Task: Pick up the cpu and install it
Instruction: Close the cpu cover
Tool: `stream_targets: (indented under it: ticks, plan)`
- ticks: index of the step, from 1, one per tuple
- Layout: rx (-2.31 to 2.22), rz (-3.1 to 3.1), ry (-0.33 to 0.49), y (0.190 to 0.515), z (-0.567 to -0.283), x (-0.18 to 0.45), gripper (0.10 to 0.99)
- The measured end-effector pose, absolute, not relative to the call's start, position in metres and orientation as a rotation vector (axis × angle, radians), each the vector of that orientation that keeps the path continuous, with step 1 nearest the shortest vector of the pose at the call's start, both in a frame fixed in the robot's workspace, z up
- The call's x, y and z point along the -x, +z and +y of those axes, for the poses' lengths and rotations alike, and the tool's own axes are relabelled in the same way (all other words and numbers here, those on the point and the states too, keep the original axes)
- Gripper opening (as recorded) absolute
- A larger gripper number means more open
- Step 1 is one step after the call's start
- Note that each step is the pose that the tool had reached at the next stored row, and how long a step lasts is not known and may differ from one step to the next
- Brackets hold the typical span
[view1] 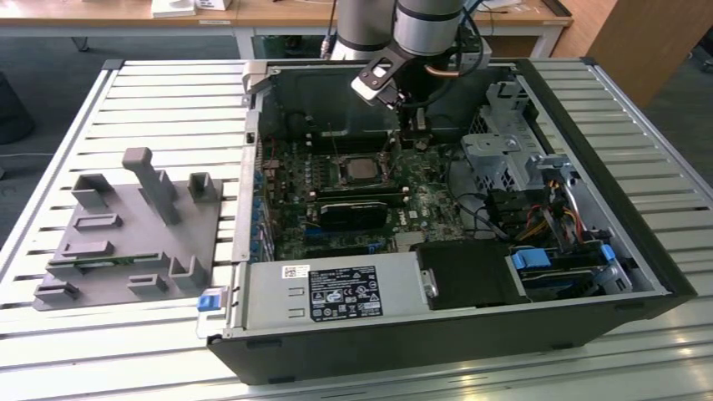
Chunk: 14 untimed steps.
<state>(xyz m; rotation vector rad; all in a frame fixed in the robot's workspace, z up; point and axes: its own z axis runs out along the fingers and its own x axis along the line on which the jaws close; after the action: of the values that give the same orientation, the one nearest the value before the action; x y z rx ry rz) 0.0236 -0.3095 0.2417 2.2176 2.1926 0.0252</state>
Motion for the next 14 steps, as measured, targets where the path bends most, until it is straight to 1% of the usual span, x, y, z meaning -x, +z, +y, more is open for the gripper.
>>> stream_targets:
  ticks: [14]
  plan:
    - [-2.218, 2.193, 0.025, 0.2416, -0.3095, -0.0198, 0.106]
